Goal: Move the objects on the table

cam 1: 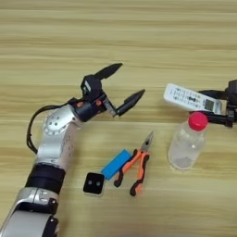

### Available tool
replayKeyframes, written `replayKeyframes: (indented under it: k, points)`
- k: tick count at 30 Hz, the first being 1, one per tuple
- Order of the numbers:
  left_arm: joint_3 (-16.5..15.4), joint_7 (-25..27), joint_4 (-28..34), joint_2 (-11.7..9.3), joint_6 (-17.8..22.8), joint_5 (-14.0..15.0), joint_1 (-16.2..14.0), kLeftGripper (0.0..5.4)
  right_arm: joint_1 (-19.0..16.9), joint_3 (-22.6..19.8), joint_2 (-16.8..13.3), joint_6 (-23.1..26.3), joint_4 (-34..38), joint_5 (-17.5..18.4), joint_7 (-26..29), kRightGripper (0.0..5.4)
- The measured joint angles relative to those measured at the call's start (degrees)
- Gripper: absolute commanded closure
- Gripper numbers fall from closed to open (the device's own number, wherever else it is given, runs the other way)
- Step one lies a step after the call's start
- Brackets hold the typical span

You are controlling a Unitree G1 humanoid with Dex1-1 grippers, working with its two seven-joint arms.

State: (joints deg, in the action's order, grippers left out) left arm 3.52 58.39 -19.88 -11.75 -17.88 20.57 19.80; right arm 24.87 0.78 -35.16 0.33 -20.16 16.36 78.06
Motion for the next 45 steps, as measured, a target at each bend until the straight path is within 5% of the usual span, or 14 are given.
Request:
replayKeyframes:
  k: [7,17,30,45]
  points:
    - [1.64,5.34,-3.52,-1.49,0.67,-0.51,5.79,0.0,6.37,3.11,-0.75,1.27,-3.43,-1.67,2.24,2.5]
    - [4.48,10.77,-12.97,-0.75,-0.03,-3.34,15.15,0.0,7.73,5.84,-0.08,2.98,-3.17,-2.09,2.46,2.5]
    - [8.15,16.17,-20.03,1.58,0.0,-6.74,17.72,0.0,7.76,7.42,0.47,5.34,1.46,-2.04,2.36,2.5]
    - [7.99,15.81,-22.63,3.24,-0.5,-6.94,19.48,0.32,7.79,8.25,0.49,5.59,2.5,-2.02,2.37,2.5]
